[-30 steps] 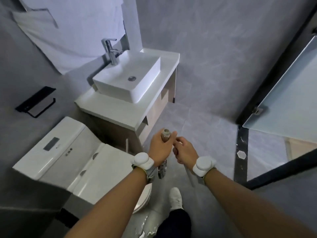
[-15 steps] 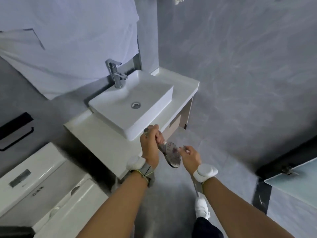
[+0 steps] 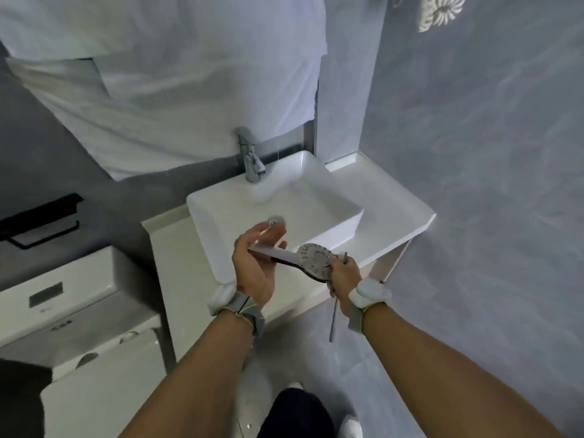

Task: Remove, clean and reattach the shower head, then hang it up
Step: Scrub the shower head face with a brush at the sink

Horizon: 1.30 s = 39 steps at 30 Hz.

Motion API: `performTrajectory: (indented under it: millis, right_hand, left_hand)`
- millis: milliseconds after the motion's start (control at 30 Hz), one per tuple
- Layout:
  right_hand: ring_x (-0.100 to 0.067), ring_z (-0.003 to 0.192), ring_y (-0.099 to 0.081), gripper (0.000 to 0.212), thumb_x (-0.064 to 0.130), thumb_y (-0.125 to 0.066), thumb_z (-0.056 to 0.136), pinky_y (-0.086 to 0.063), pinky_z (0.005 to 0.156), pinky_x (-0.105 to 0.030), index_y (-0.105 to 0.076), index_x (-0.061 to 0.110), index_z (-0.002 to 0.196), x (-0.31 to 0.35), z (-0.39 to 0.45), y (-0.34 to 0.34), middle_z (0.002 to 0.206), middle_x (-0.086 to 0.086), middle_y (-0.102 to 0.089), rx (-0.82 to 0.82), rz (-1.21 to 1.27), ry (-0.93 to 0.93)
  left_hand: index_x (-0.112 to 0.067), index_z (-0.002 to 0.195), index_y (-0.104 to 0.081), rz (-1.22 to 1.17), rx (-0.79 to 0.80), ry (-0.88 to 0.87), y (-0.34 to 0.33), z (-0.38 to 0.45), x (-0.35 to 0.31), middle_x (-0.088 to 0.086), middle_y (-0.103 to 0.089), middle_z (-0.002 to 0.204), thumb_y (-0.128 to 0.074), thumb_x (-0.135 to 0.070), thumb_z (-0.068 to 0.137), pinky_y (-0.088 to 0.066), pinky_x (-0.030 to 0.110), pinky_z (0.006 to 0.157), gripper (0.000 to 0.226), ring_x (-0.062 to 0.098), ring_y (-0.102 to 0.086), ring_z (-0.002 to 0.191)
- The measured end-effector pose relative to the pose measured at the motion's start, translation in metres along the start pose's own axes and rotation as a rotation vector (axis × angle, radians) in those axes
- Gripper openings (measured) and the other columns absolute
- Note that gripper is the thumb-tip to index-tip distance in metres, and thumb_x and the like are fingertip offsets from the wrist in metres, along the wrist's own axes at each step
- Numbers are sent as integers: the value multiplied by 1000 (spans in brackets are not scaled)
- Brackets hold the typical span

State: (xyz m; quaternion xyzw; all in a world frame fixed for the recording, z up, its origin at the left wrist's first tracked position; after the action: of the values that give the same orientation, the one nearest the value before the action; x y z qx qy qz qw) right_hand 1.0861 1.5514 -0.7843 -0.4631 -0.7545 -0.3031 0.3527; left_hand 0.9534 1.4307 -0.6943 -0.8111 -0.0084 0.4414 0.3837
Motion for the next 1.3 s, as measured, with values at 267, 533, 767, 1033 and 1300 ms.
performTrajectory:
  millis: [267,533,767,1033,1300]
  right_hand:
    - [-20,71,-49,36,18,-50,93,-42,61,-29,-50,9,128,71,84,-24,99,-8,-55,-58,59,74]
    - [-24,95,-56,27,9,-51,95,-46,76,-31,-56,12,122,126,125,-59,108,-7,-59,73,-32,255]
    - [-26,99,-58,22,10,-50,94,-47,75,-28,-57,21,112,136,159,-108,111,-7,-62,256,-198,269]
    - [-17,90,-61,22,14,-60,90,-49,75,-26,-62,20,112,162,193,-133,98,3,-64,528,-356,267]
    - [-11,50,-40,29,36,-55,94,-33,43,-23,-63,11,105,241,204,-194,78,-6,-62,621,-379,331]
  left_hand:
    - [-6,114,-68,229,-19,283,10,88,-5,15,-69,122,-50,-5,91,-53,38,93,29,30,-62,109]
    - [0,122,-63,645,48,409,39,147,-10,26,-71,106,-69,7,84,-60,36,72,39,38,-71,92]
    - [-5,108,-66,1071,187,509,20,193,7,13,-69,83,-78,-26,85,-54,32,51,34,26,-63,56]
    - [-6,109,-49,1146,25,412,21,202,15,8,-65,74,-70,-21,90,-44,27,42,32,20,-53,43]
    - [-18,112,-48,1237,-103,443,49,212,25,6,-66,76,-66,-24,89,-43,25,43,30,20,-47,47]
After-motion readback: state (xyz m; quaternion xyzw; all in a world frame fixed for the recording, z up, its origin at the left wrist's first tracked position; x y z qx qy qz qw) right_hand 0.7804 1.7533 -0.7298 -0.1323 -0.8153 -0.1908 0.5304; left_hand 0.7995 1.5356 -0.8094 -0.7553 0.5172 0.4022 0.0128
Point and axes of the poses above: each hand's wrist, its own z-axis towards the middle knuckle, its own y-axis out of the back of the hand, x = y × z, the point moved 5 cm from there along z, towards the middle knuckle
